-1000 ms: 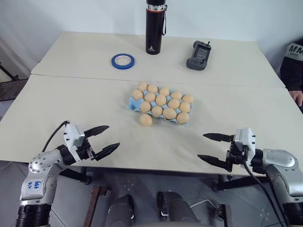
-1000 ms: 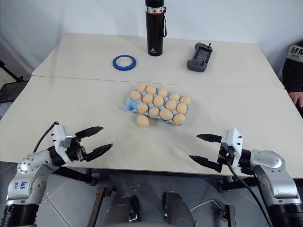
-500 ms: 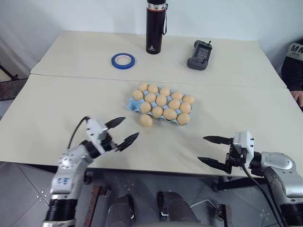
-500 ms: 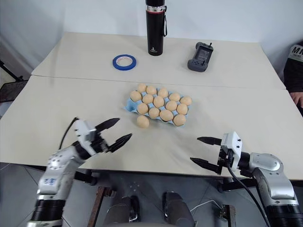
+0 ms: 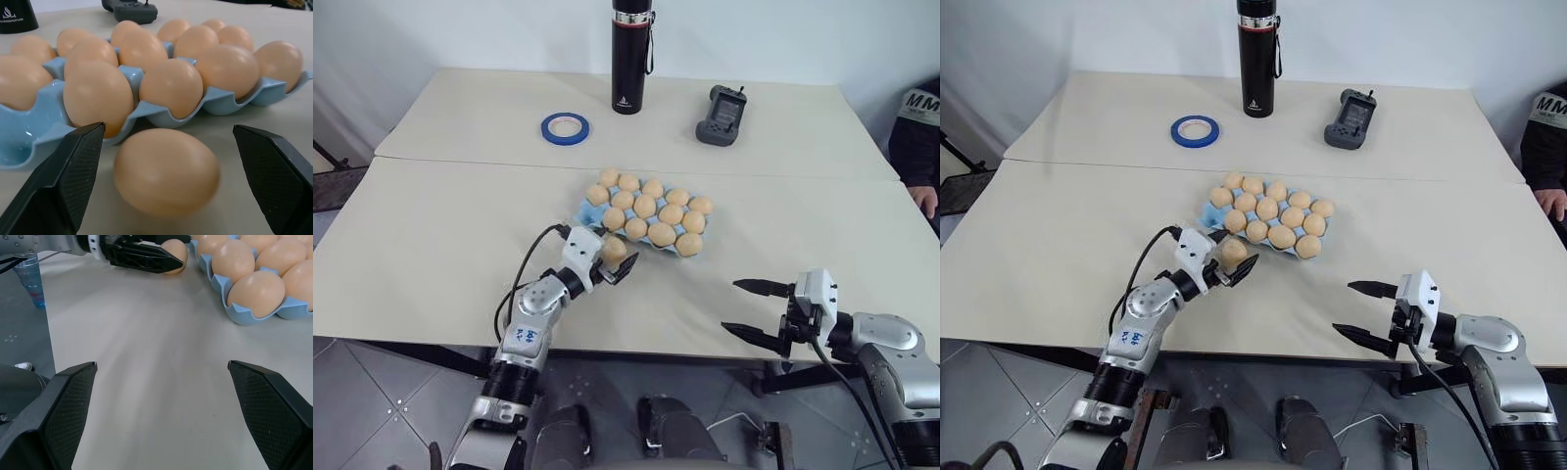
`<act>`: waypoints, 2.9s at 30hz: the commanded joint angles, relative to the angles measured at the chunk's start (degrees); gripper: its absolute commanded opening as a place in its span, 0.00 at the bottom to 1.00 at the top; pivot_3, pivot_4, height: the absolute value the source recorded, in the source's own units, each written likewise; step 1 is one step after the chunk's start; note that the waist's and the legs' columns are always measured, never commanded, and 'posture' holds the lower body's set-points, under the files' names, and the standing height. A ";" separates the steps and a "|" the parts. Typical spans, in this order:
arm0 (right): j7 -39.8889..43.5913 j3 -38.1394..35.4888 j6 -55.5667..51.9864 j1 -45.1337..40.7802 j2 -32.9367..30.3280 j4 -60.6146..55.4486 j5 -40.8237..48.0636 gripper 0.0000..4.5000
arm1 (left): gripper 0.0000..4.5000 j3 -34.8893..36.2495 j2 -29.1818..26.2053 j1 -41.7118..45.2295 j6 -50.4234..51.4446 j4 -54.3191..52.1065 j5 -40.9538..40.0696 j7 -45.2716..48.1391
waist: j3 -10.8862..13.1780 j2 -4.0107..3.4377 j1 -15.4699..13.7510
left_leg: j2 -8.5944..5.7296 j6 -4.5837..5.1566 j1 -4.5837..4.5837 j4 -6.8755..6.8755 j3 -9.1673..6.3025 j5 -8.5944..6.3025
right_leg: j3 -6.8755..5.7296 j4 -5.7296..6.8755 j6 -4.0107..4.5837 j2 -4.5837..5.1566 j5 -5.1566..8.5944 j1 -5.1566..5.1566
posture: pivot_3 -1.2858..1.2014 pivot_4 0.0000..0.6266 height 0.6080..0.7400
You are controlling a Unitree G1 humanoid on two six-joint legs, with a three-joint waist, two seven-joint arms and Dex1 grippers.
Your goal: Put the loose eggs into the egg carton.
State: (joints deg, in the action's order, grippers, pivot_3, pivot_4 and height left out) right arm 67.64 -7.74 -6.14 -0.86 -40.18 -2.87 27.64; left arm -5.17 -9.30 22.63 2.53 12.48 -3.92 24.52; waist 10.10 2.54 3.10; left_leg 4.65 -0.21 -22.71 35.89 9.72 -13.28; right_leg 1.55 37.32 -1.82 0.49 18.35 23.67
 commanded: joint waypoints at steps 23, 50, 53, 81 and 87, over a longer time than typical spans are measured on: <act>-1.25 -1.52 -1.27 0.18 -1.19 -3.05 0.35 1.00 | 0.47 0.83 -0.38 -2.45 9.23 -11.16 -1.74 0.05 | 0.00 -0.01 -0.09 | 0.00 -0.06 0.09 -0.22 0.00 -0.03 | -0.02 0.02 0.00 0.00 0.02 0.00 | 0.52 0.24 1.00; 1.33 -0.72 3.26 -0.79 -0.24 3.11 -1.01 1.00 | 0.47 6.93 1.15 12.08 4.78 0.49 -1.81 -6.94 | 0.04 0.02 -0.07 | -0.07 -0.06 0.29 -0.29 0.02 -0.03 | 0.02 -0.10 -0.07 0.01 0.04 -0.19 | 0.52 0.24 1.00; 0.77 -0.77 3.15 -0.62 0.04 2.45 -0.89 1.00 | 0.47 6.88 1.37 15.43 3.15 6.73 -1.44 -7.45 | 0.06 0.03 -0.11 | -0.07 -0.04 0.28 -0.36 0.04 -0.02 | 0.03 -0.13 -0.11 0.00 0.04 -0.17 | 0.52 0.24 1.00; -4.55 1.56 -8.14 -9.98 -0.33 -6.28 0.96 1.00 | 0.99 9.20 -16.91 -1.56 22.42 -25.19 -19.99 17.79 | 0.10 -0.03 0.18 | -0.03 -0.82 0.52 -0.71 0.10 0.08 | 0.07 0.16 0.02 -0.04 0.38 -0.09 | 0.52 0.24 1.00; -1.76 3.22 -7.61 -16.87 -0.55 -1.40 -0.40 1.00 | 0.99 13.41 -25.12 -6.95 17.71 -20.66 -21.79 27.60 | 0.12 -0.05 0.19 | -0.03 -0.56 0.50 -0.73 0.11 -0.09 | 0.05 0.10 0.11 0.00 0.43 -0.08 | 0.52 0.24 1.00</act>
State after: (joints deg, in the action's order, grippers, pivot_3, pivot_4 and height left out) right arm 65.02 -4.13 -14.73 -16.82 -40.05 -4.53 27.06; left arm 5.68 -33.38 16.03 21.99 -9.03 -24.42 49.91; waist 10.21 2.49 3.29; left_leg 4.62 -0.76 -22.21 35.14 9.84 -13.38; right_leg 1.60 37.42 -1.68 0.51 18.79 23.60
